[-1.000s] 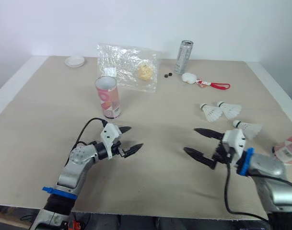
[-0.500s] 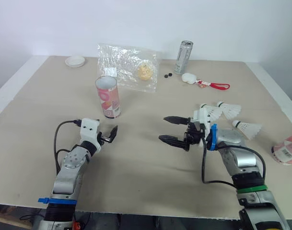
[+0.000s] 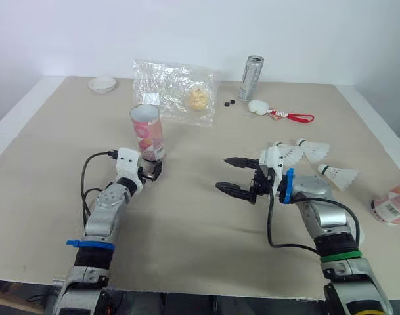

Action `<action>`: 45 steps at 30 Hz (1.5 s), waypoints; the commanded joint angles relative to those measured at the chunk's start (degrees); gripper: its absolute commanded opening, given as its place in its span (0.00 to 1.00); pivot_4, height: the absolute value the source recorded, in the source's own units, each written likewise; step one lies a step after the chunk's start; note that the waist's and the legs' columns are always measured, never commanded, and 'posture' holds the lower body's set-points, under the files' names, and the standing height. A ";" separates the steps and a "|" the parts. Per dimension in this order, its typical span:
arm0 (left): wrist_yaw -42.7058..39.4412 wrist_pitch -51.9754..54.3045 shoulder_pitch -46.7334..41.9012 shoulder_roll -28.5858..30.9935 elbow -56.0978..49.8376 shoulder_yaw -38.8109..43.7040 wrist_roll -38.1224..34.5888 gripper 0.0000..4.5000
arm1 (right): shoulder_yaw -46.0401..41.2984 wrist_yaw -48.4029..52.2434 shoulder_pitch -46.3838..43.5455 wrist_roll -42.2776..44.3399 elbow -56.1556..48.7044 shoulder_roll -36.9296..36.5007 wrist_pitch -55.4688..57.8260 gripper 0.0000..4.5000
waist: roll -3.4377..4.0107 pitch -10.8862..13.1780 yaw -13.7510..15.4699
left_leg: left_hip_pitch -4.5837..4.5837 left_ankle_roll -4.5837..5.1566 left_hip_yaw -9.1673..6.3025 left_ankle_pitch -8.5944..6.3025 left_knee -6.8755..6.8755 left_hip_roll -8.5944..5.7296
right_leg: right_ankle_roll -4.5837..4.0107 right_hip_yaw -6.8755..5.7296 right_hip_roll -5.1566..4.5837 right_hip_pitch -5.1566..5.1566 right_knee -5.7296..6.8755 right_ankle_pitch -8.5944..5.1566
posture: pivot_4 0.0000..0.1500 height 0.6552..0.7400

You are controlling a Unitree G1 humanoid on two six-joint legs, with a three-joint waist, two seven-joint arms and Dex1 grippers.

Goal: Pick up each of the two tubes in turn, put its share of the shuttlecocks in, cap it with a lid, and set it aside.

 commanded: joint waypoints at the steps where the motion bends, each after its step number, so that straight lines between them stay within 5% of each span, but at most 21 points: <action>1: -1.33 -3.29 -3.53 0.80 4.36 0.35 0.71 1.00 | -1.16 -1.18 -0.54 0.05 -3.16 -0.76 -0.38 0.98 | 0.00 0.00 0.00 | 0.00 0.00 0.00 0.00 0.00 0.00 | 0.00 0.00 0.00 0.00 0.00 0.00 | 1.00 1.00; 11: -4.01 -11.81 -16.23 0.36 27.49 1.94 0.39 1.00 | -1.07 -3.00 0.94 -0.61 -5.39 -1.76 0.01 0.98 | -0.01 0.00 0.01 | -0.06 -0.01 -0.03 0.00 0.02 -0.04 | 0.07 -0.01 -0.01 -0.02 -0.01 0.00 | 1.00 1.00; 20: -6.36 -15.20 -18.71 0.28 33.80 2.33 1.07 1.00 | -0.74 -3.45 0.80 -0.54 -6.36 -2.03 0.83 0.98 | 0.00 0.00 0.00 | -0.04 -0.06 -0.04 0.05 0.02 -0.04 | 0.09 -0.02 0.00 -0.01 0.00 0.03 | 1.00 1.00; 22: -6.73 -15.54 -18.71 0.29 34.13 2.35 1.12 0.88 | -0.56 -3.42 0.64 -0.67 -6.21 -1.92 0.77 1.00 | 0.00 0.00 0.00 | -0.04 -0.08 -0.04 0.06 0.02 -0.04 | 0.10 -0.02 0.00 -0.01 0.00 0.04 | 1.00 1.00; 24: -6.60 -16.19 -18.39 0.36 33.84 2.60 1.10 0.78 | -0.57 -3.55 0.60 -0.54 -6.16 -1.69 0.94 1.00 | 0.00 0.00 0.00 | -0.04 -0.08 -0.04 0.07 0.02 -0.04 | 0.10 -0.02 0.00 0.00 0.01 0.04 | 1.00 1.00; 34: -8.61 -18.12 -16.04 1.84 30.81 2.37 1.11 0.78 | -2.01 -5.28 0.65 2.37 -7.59 0.08 4.14 1.00 | 0.00 0.00 -0.09 | -0.05 -0.08 -0.05 0.07 0.01 -0.03 | 0.10 -0.01 0.00 -0.02 0.00 0.04 | 1.00 1.00; 45: -34.46 -12.95 -8.02 10.28 4.09 -10.13 1.40 0.78 | -9.21 -19.41 11.56 6.49 -26.69 -1.09 14.68 1.00 | 0.00 0.00 0.11 | -0.40 -0.11 -0.15 0.07 -0.02 -0.03 | -0.20 -0.09 -0.01 -0.31 0.00 0.18 | 1.00 1.00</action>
